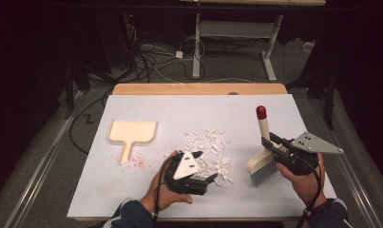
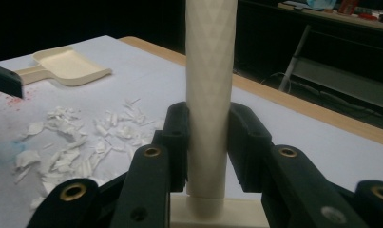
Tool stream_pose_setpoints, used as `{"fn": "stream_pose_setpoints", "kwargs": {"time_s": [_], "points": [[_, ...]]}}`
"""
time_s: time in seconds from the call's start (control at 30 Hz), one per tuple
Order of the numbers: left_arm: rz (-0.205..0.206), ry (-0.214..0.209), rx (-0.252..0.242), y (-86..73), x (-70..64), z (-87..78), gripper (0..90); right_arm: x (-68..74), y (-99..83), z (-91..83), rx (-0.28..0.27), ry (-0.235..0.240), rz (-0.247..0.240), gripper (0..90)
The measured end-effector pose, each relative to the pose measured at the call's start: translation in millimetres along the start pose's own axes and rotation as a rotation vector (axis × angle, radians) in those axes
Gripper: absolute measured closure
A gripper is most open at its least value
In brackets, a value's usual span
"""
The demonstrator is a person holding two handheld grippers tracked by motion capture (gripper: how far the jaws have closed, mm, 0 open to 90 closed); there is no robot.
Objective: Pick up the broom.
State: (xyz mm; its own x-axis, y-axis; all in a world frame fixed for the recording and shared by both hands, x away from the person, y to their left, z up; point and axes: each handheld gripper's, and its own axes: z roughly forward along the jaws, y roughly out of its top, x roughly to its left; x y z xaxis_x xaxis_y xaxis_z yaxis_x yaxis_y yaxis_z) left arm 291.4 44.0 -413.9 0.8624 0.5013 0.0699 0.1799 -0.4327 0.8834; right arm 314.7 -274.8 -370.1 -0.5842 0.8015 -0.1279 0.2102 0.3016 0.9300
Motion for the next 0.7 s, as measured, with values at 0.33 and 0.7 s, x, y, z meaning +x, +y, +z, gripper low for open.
{"fn": "stream_pose_setpoints", "kwargs": {"time_s": [0.33,0.7], "points": [[-0.029,-0.127,-0.014,23.7,-32.0,68.3,27.9,28.9,3.9,5.1,0.001,0.055,-0.022,71.6],[-0.096,-0.164,-0.06,15.9,-9.6,53.3,64.9,44.2,10.8,-4.6,-0.043,0.093,-0.025,71.2]]}}
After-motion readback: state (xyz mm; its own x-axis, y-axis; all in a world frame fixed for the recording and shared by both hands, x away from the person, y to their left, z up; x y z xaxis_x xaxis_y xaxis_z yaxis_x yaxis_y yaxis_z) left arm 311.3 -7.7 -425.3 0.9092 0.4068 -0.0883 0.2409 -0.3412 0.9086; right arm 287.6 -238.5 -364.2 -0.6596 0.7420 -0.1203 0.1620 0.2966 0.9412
